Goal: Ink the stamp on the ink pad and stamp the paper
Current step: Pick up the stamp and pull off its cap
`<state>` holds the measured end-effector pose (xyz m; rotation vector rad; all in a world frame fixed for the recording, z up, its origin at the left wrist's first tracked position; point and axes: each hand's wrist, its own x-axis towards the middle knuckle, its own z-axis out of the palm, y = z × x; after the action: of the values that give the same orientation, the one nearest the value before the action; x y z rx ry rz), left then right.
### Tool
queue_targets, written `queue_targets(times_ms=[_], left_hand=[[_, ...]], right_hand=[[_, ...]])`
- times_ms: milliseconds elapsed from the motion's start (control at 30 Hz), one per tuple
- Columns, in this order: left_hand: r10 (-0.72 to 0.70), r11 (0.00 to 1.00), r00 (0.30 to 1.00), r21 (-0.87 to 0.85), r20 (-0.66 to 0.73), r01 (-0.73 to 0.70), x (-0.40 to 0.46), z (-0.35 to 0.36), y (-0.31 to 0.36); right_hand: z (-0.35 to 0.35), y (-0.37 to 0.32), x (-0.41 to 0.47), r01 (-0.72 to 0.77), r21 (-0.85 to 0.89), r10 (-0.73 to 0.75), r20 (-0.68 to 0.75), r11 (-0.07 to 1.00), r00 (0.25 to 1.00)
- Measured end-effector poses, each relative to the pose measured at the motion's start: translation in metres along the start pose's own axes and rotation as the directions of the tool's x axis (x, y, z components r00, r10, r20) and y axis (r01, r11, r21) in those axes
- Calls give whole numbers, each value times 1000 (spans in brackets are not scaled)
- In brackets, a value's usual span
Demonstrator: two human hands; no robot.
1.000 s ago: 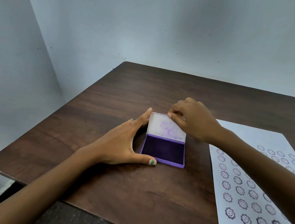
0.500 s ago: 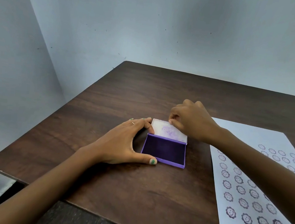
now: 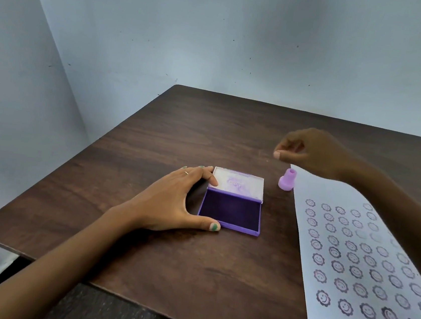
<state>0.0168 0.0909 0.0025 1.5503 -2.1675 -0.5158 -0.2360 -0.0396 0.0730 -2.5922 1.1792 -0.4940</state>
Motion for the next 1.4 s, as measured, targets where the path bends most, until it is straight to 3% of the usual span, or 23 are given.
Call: queue_targets(times_ms=[133, 367, 467, 600, 700, 833, 967, 1033, 1200, 1400], left_hand=[[-1, 1000, 1000, 1, -4, 1, 0, 0, 1], [-22, 1000, 1000, 13, -5, 22, 0, 1, 0], [-14, 1000, 1000, 21, -4, 14, 0, 1, 1], [-47, 997, 999, -60, -14, 46, 1, 0, 3], [-53, 993, 999, -110, -14, 51, 7, -1, 8], [18, 996, 999, -84, -40, -21, 27, 0, 29], [120, 983, 988, -128, -94, -132, 58, 1, 66], [180, 973, 975, -125, -126, -196, 75, 3, 82], [209, 953, 941, -162, -266, -257, 106, 8, 102], [100, 890, 932, -388, -347, -240, 111, 22, 97]], right_hand=[[7, 8, -10, -61, 25, 57, 145, 998, 988], [26, 0, -22, -81, 14, 79, 108, 997, 991], [30, -6, -31, -92, 85, 85, 83, 992, 993], [22, -10, -44, -140, 250, 87, 211, 958, 974], [18, -8, -56, -162, 464, 40, 263, 871, 964], [16, 2, -66, -164, 687, 29, 204, 707, 979], [18, 16, -68, -165, 919, 95, 140, 358, 986], [18, 20, -70, -143, 959, 145, 109, 245, 983], [18, 23, -72, -112, 978, 248, 66, 175, 966], [19, 27, -69, -88, 986, 327, 37, 143, 944]])
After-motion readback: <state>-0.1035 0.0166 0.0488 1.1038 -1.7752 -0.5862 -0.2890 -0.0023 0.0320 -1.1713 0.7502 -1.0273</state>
